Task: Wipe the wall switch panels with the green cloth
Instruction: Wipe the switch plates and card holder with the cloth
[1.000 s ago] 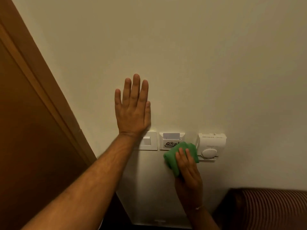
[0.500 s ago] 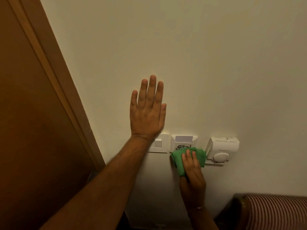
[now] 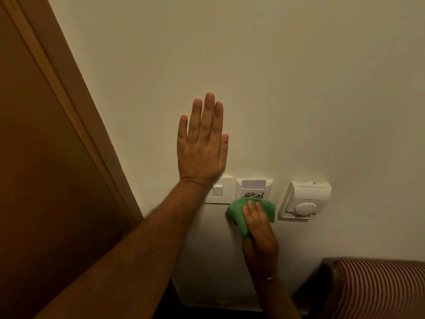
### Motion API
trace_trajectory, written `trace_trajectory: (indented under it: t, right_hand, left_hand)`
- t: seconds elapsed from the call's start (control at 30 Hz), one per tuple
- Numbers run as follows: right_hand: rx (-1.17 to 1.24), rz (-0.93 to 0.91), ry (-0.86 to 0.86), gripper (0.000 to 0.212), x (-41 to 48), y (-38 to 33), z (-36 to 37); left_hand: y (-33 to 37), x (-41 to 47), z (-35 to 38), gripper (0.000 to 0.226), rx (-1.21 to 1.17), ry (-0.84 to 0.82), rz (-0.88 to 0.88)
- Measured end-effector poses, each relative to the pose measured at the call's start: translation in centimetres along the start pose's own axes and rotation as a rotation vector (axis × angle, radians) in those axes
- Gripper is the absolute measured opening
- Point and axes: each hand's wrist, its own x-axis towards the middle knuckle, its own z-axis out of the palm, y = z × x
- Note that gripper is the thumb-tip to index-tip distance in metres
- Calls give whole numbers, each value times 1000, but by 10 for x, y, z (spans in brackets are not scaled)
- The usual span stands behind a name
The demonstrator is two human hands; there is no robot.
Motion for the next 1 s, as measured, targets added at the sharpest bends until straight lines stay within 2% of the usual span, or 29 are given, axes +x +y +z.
trace_trajectory:
  t: [0.17, 0.3, 0.47, 0.67, 0.8, 0.9, 1.0]
  right_hand:
    - [18, 114, 159, 50, 1, -1, 2]
    - [44, 108, 97, 60, 7, -30, 21]
    - [-8, -35, 24, 61, 11, -26, 18]
    - [-8, 127, 224, 54, 6, -5, 6]
    - [18, 56, 138, 64, 12, -34, 28]
    - [-1, -26, 44, 59, 16, -42, 35]
    - [-4, -51, 51, 58, 14, -27, 26]
  left_hand:
    - [-2, 1, 2, 69, 16, 5, 2]
    - [-3, 1, 4, 72, 26, 11, -1]
    - [-3, 0, 3, 73, 37, 13, -5]
    - [-4, 1, 5, 72, 40, 27, 0]
    - [-6, 1, 8, 73, 42, 43, 10]
    - [-7, 1, 9, 72, 52, 39, 7]
    - [-8, 0, 10, 73, 63, 36, 10]
